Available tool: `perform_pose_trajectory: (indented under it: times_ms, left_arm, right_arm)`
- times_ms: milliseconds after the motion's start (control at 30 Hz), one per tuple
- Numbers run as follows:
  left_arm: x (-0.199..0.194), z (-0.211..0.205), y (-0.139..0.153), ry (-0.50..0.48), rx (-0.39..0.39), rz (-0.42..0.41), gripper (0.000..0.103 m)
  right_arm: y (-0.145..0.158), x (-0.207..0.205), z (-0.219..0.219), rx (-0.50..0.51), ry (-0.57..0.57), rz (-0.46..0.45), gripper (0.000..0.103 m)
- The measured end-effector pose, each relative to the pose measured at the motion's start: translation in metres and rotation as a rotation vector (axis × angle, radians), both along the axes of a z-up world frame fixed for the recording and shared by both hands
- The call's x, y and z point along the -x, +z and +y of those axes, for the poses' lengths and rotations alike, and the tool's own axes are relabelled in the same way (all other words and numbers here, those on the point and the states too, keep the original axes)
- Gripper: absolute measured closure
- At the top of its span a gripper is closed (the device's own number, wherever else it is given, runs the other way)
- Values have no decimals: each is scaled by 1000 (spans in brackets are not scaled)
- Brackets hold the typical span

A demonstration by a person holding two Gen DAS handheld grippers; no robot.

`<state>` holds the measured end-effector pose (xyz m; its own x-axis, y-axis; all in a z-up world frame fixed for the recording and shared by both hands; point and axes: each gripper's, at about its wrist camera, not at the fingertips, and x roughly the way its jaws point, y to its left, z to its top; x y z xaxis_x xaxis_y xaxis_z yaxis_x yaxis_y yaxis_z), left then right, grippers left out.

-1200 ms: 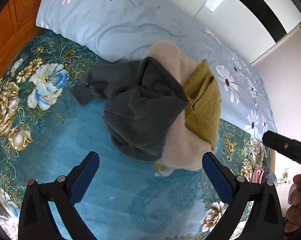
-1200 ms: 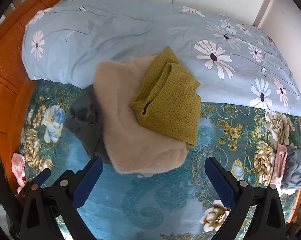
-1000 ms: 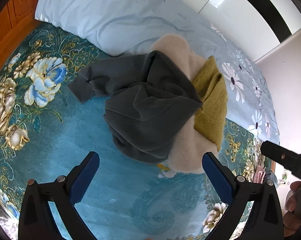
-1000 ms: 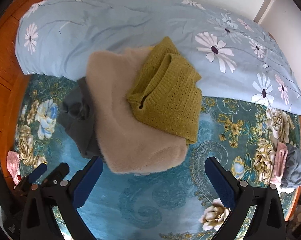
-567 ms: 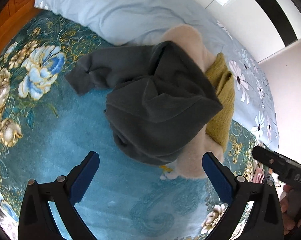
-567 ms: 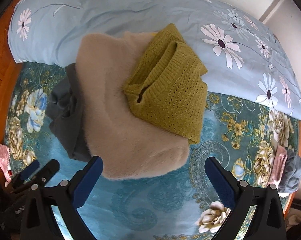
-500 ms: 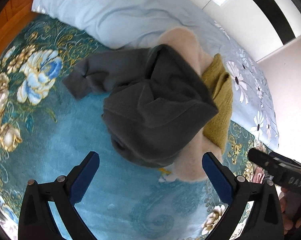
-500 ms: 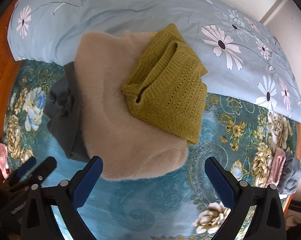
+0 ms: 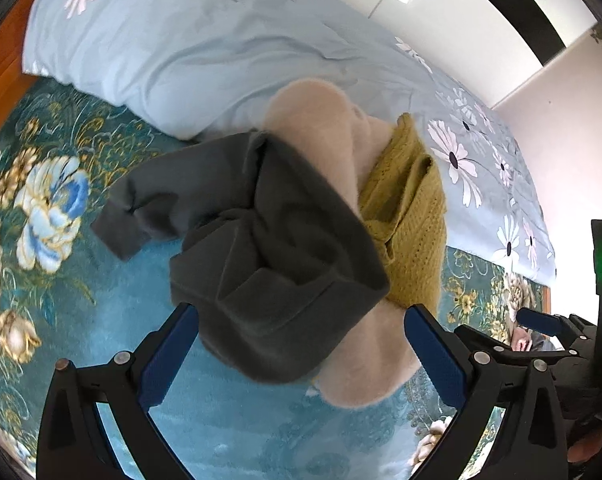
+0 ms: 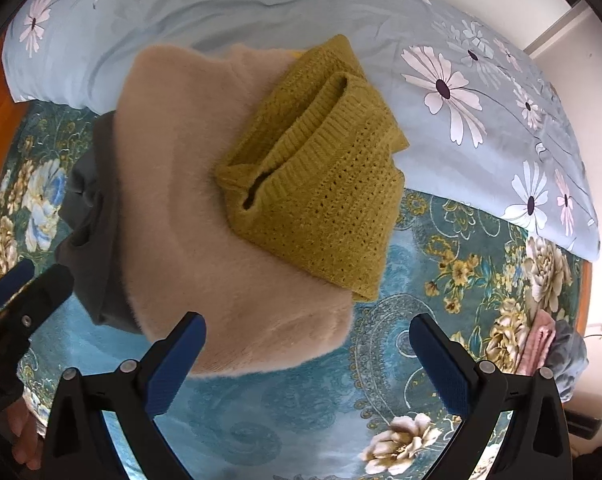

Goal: Fold clothes
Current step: 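Reach both grippers toward the mustard-yellow knit sweater on the clothes pile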

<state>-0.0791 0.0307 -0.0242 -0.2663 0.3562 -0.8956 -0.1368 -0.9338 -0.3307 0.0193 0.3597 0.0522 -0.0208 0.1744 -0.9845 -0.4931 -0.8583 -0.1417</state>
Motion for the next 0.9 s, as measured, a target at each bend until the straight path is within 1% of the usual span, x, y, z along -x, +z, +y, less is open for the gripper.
perform_pose_trajectory:
  times_ms: [100,300,500,567,633,733,900]
  left_arm:
    - [7,10,1,-31,11,20,1]
    - [18,25,-1,-82,12,30,1]
    - [29,41,-4,-123,48,41,1]
    - [33,46,-3,-132,49,52,1]
    - [37,49,0,-142,50,68,1]
    - [46,59,9,-163,58,105,1]
    - [65,101,22,-248,55,163,1]
  right_arm:
    - [-6,4,6,-5,15,-20,0]
    - [-15,13,13,-9,36,-37,0]
    - [-27,18,25,2,41,-51,0]
    - [-32,18,30,10,33,-53,0]
    - [-35,17,36,22,15,-47,0]
    - [-29,2,48,37,-52,-11,0]
    - [-19,-23,67,60,-163,47,0]
